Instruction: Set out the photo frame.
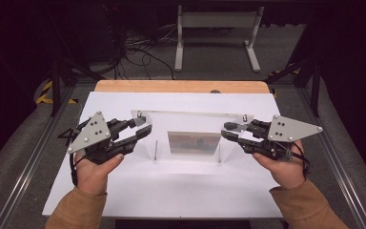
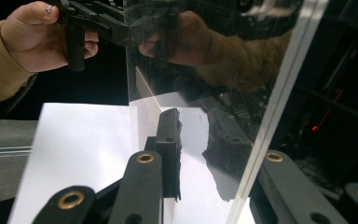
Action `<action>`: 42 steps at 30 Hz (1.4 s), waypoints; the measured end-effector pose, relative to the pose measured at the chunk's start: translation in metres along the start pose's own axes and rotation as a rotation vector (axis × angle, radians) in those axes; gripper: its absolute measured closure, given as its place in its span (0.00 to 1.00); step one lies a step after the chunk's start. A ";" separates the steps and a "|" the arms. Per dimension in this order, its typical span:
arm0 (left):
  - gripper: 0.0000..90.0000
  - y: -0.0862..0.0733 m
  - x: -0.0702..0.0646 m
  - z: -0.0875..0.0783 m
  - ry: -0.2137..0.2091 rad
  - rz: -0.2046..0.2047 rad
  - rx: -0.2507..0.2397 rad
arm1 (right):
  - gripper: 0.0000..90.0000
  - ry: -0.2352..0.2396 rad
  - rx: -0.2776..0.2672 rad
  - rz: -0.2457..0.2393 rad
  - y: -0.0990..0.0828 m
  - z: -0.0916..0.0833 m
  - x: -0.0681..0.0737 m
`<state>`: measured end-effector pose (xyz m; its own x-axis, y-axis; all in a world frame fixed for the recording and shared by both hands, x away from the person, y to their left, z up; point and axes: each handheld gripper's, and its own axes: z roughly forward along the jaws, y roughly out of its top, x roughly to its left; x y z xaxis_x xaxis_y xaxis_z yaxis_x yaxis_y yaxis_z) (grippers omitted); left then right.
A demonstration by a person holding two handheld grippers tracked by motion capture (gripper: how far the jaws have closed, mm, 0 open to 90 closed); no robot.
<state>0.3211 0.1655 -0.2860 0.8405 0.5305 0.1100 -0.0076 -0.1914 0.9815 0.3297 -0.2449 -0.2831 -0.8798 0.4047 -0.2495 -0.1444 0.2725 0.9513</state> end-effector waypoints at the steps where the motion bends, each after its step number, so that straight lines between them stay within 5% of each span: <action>1: 0.74 0.000 0.000 0.000 0.000 0.000 0.000 | 0.80 0.000 0.000 0.000 0.000 0.000 0.000; 9: 0.74 0.000 0.003 0.003 -0.001 -0.024 -0.013 | 0.78 0.021 -0.017 0.051 -0.002 0.002 -0.008; 19: 0.70 -0.007 0.017 0.019 0.014 -0.077 -0.074 | 0.75 -0.010 -0.040 0.078 -0.005 0.009 -0.021; 31: 0.47 -0.030 0.030 0.033 0.040 -0.168 0.003 | 0.66 -0.063 -0.050 0.096 -0.008 0.022 -0.034; 42: 0.44 -0.058 0.033 0.022 0.065 -0.213 0.053 | 0.58 -0.110 -0.029 0.118 -0.013 0.031 -0.048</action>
<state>0.3614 0.1762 -0.3425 0.7834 0.6153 -0.0875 0.1963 -0.1114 0.9742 0.3879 -0.2403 -0.2893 -0.8370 0.5257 -0.1523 -0.0575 0.1923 0.9796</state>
